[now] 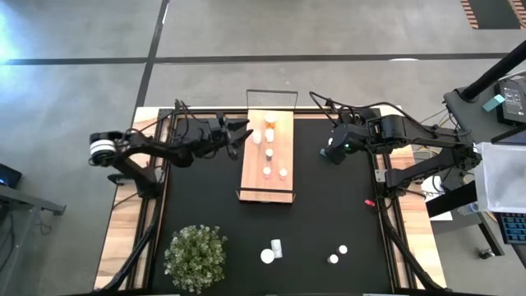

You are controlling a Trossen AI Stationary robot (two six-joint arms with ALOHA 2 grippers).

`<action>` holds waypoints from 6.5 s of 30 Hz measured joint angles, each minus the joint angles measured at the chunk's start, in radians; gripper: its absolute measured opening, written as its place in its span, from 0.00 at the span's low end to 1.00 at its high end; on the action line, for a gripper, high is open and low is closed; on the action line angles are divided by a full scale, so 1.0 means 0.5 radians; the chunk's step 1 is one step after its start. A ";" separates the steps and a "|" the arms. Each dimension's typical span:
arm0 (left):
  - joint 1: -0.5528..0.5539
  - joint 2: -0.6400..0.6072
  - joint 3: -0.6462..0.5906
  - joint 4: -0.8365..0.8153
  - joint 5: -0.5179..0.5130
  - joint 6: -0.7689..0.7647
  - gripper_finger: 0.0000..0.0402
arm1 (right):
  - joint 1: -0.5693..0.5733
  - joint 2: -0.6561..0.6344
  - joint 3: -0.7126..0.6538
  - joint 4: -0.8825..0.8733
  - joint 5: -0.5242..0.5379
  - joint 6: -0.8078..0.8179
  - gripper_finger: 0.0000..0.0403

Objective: Pick and place medicine bottles onto shelf by color
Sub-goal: Put the top blue pill bottle on the shelf aligned with the other blue pill bottle

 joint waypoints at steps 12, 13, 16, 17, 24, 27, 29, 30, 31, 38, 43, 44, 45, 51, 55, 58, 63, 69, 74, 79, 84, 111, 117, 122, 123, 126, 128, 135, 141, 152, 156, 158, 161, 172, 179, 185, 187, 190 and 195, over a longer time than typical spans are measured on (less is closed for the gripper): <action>-0.101 -0.265 0.000 -0.027 0.108 -0.005 0.45 | 0.000 0.000 0.000 0.001 0.000 -0.132 0.56; -0.109 -0.276 0.000 -0.028 0.108 -0.007 0.45 | 0.000 0.000 0.000 0.001 0.000 -0.152 0.56; -0.136 -0.312 0.000 -0.030 0.107 -0.026 0.45 | 0.000 0.000 0.000 0.001 0.000 -0.145 0.56; -0.142 -0.322 0.000 -0.030 0.108 -0.068 0.45 | 0.000 0.000 0.000 0.004 0.000 -0.143 0.56; -0.148 -0.365 0.002 0.055 0.065 -0.281 0.45 | 0.000 0.000 0.000 0.215 -0.003 -0.143 0.56; -0.148 -0.386 0.034 0.134 0.026 -0.239 0.45 | -0.001 0.000 0.000 0.292 -0.005 -0.144 0.56; -0.148 -0.396 0.070 0.128 0.024 -0.159 0.45 | -0.001 0.000 0.000 0.341 -0.006 -0.128 0.56; -0.148 -0.396 0.087 0.124 0.022 -0.146 0.45 | 0.000 0.000 0.000 0.361 -0.009 -0.124 0.56; -0.148 -0.396 0.107 0.116 0.021 -0.146 0.45 | 0.000 0.000 0.000 0.377 -0.012 -0.112 0.56; -0.148 -0.396 0.218 0.106 0.014 -0.149 0.45 | 0.000 0.010 0.000 0.381 -0.065 -0.075 0.56; -0.148 -0.396 0.311 0.108 -0.055 -0.148 0.45 | 0.000 0.007 -0.007 0.165 -0.070 -0.013 0.56; -0.148 -0.396 0.326 0.108 -0.068 -0.148 0.45 | 0.000 0.006 -0.028 0.142 -0.069 0.001 0.56; -0.148 -0.396 0.341 0.107 -0.072 -0.148 0.45 | 0.000 0.002 -0.061 0.137 -0.069 0.001 0.56; -0.148 -0.396 0.390 0.105 -0.072 -0.149 0.45 | -0.023 -0.094 -0.395 0.148 -0.180 -0.006 0.56; -0.148 -0.396 0.390 0.105 -0.073 -0.148 0.45 | -0.065 -0.216 -0.655 0.338 -0.428 0.124 0.56; -0.142 -0.396 0.390 0.105 -0.090 -0.114 0.45 | -0.093 -0.307 -0.854 0.551 -0.504 0.213 0.56; -0.135 -0.410 0.390 0.105 -0.110 0.013 0.45 | -0.188 -0.353 -1.148 0.722 -0.547 0.504 0.56; -0.116 -0.482 0.401 0.107 -0.118 0.070 0.45 | -0.325 -0.306 -1.351 0.883 -0.690 0.660 0.56; -0.072 -0.584 0.406 0.062 -0.123 0.070 0.45 | -0.439 -0.261 -1.389 0.993 -0.717 0.462 0.56; -0.028 -0.705 0.399 -0.118 -0.124 0.071 0.45 | -0.566 -0.182 -1.399 1.067 -0.775 0.210 0.56; -0.020 -0.791 0.400 -0.287 -0.124 0.071 0.45 | -0.732 -0.048 -1.407 1.114 -0.842 0.056 0.56; -0.013 -0.838 0.397 -0.317 -0.133 0.220 0.45 | -1.012 0.508 -1.404 1.409 -1.056 -0.412 0.55; -0.013 -0.838 0.397 -0.317 -0.133 0.222 0.45 | -1.012 0.516 -1.402 1.421 -1.073 -0.443 0.43; -0.013 -0.838 0.397 -0.317 -0.133 0.222 0.45 | -1.012 0.486 -1.406 1.419 -1.085 -0.443 0.32; -0.013 -0.838 0.397 -0.317 -0.132 0.222 0.45 | -1.012 0.478 -1.407 1.415 -1.090 -0.443 0.30; -0.013 -0.838 0.397 -0.317 -0.133 0.221 0.45 | -1.012 0.448 -1.408 1.396 -1.142 -0.429 0.27; -0.013 -0.838 0.397 -0.317 -0.134 0.221 0.45 | -1.012 0.419 -1.408 1.375 -1.168 -0.397 0.26; -0.013 -0.829 0.402 -0.383 -0.140 0.207 0.45 | -1.012 0.222 -1.374 1.164 -1.364 -0.250 0.29; -0.013 -0.826 0.534 -1.020 -0.263 0.171 0.45 | -1.012 0.038 -1.188 0.871 -1.432 -0.211 0.28; -0.011 -0.634 0.855 -1.475 -0.335 0.049 0.45 | -1.008 0.004 -0.565 0.486 -1.431 -0.200 0.28; -0.017 -0.506 0.954 -1.602 -0.194 0.004 0.45 | -0.990 0.040 -0.314 0.411 -1.438 -0.232 0.29; -0.018 -0.430 1.013 -1.667 -0.101 -0.053 0.45 | -0.979 0.060 -0.191 0.365 -1.476 -0.243 0.29; -0.017 -0.328 1.076 -1.691 0.034 -0.057 0.45 | -0.953 0.089 -0.023 0.313 -1.526 -0.248 0.29; -0.018 -0.056 1.353 -1.696 0.492 0.014 0.45 | -0.855 0.198 0.342 0.226 -1.725 -0.251 0.29; -0.029 0.004 1.437 -1.698 0.799 0.292 0.45 | -0.836 0.283 0.456 0.226 -1.918 -0.247 0.29; -0.047 0.061 1.473 -1.698 0.837 0.483 0.45 | -0.835 0.414 0.639 0.207 -2.141 -0.248 0.29; -0.054 0.088 1.494 -1.696 0.835 0.482 0.45 | -0.830 0.472 0.716 0.190 -2.163 -0.258 0.29; -0.070 0.137 1.528 -1.698 0.835 0.482 0.45 | -0.827 0.565 0.854 0.127 -2.167 -0.319 0.29; -0.080 0.200 1.587 -1.694 0.835 0.488 0.45 | -0.822 0.746 1.133 -0.061 -2.171 -0.450 0.29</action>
